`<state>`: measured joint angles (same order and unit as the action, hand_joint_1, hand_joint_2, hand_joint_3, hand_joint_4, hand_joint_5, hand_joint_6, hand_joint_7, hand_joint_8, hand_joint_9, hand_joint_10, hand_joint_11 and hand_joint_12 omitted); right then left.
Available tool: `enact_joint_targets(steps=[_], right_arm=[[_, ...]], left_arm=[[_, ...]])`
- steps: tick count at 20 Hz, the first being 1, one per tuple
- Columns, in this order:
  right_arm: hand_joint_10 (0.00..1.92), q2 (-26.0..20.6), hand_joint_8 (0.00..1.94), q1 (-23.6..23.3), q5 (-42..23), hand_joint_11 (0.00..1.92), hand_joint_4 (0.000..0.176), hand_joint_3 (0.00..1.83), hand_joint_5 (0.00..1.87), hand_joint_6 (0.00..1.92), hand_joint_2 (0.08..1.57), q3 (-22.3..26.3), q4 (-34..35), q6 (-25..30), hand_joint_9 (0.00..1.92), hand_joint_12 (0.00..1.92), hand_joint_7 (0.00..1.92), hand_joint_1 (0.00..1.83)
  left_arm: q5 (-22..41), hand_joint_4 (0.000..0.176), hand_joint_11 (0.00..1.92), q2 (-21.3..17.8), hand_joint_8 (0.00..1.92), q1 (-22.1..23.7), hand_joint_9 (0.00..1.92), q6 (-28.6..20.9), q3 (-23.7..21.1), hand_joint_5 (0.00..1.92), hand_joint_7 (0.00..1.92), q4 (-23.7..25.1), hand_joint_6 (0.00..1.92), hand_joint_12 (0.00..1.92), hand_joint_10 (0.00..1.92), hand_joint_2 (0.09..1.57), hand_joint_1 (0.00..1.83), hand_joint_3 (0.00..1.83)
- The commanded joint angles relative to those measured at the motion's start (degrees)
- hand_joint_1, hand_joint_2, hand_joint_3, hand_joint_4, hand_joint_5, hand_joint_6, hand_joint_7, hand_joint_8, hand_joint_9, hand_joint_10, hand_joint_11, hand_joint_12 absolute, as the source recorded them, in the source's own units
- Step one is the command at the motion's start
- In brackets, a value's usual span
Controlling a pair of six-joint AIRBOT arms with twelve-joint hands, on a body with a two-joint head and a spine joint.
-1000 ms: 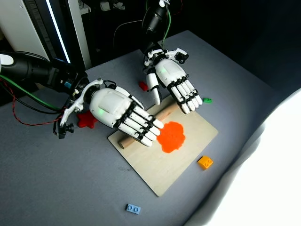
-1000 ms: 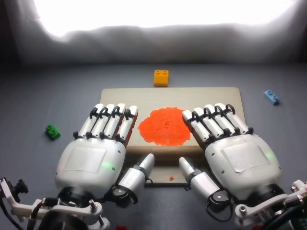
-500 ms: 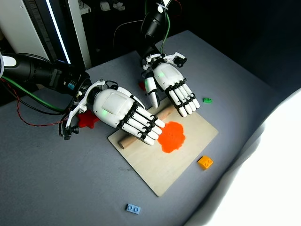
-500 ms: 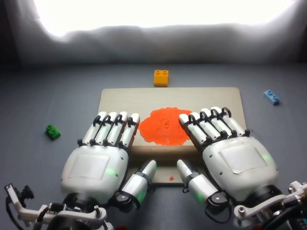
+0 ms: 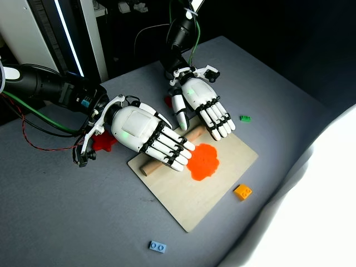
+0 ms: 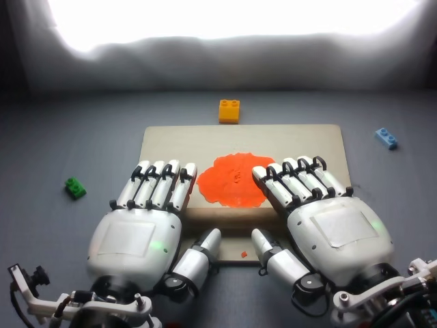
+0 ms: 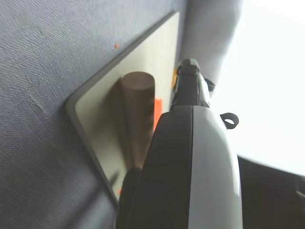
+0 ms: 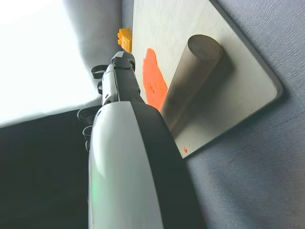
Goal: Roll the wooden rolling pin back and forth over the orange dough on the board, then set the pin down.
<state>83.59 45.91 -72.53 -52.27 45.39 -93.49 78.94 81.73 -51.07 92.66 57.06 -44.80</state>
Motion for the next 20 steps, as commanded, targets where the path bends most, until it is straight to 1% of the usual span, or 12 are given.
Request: enact_joint_targets(steps=[1,5,7,11,13,17,18,20], right_arm=[[0.0,-0.2,0.0,0.0,-4.4,0.0,0.0,0.12,0.14,0.0,1.57,-0.2,-4.2,0.5,0.1,0.2,0.14,0.0],[0.0,-0.2,0.01,0.4,-3.4,0.0,0.0,0.16,0.17,0.01,1.57,-1.4,-4.2,2.0,0.11,0.24,0.16,0.0],[0.0,-0.1,0.0,0.4,-2.9,0.0,0.0,0.15,0.15,0.0,1.57,-1.8,-4.2,2.5,0.1,0.21,0.14,0.0],[0.0,0.4,0.0,0.9,-2.0,0.0,0.0,0.15,0.15,0.0,1.57,-2.7,-4.2,3.0,0.11,0.26,0.15,0.0],[0.0,0.7,0.0,0.8,-2.0,0.0,0.0,0.15,0.14,0.0,1.57,-3.1,-4.2,3.3,0.1,0.24,0.14,0.0],[0.0,2.4,0.0,1.0,-2.8,0.0,0.0,0.15,0.15,0.01,1.57,-5.6,-4.1,3.5,0.1,0.25,0.14,0.0],[0.0,2.5,0.0,0.9,-2.8,0.0,0.0,0.14,0.13,0.0,1.57,-6.0,-4.1,3.5,0.08,0.19,0.12,0.0],[0.0,3.1,0.0,0.8,-2.9,0.0,0.0,0.15,0.14,0.0,1.57,-6.9,-3.9,3.5,0.1,0.23,0.13,0.0]], left_arm=[[5.2,0.0,0.0,0.2,0.0,-0.1,0.0,-0.3,0.2,0.0,0.0,3.8,0.0,0.0,0.0,1.49,0.0,0.01],[5.2,0.0,0.0,0.8,0.0,-0.1,0.0,-0.3,0.6,0.0,0.0,3.8,0.0,0.0,0.0,1.48,0.0,0.0],[5.2,0.0,0.0,0.9,0.0,-0.1,0.0,-0.3,0.8,0.0,0.0,3.8,0.0,0.0,0.0,1.48,0.0,0.0],[5.2,0.0,0.0,1.0,0.0,0.1,0.0,-0.6,1.3,0.0,0.0,3.8,0.0,0.0,0.0,1.48,0.0,0.0],[5.2,0.0,0.0,1.0,0.0,0.2,0.0,-0.8,1.5,0.0,0.0,3.8,0.0,0.0,0.0,1.48,0.0,0.0],[5.2,0.0,0.0,1.1,0.0,0.3,0.0,-0.8,1.8,0.0,0.0,3.8,0.0,0.0,0.0,1.48,0.0,0.0],[5.2,0.0,0.0,1.2,0.0,0.3,0.0,-0.8,1.8,0.0,0.0,3.8,0.0,0.0,0.0,1.49,0.0,0.0],[5.2,0.0,0.0,1.3,0.0,0.3,0.0,-0.8,1.9,0.0,0.0,3.8,0.0,0.0,0.0,1.49,0.0,0.0]])
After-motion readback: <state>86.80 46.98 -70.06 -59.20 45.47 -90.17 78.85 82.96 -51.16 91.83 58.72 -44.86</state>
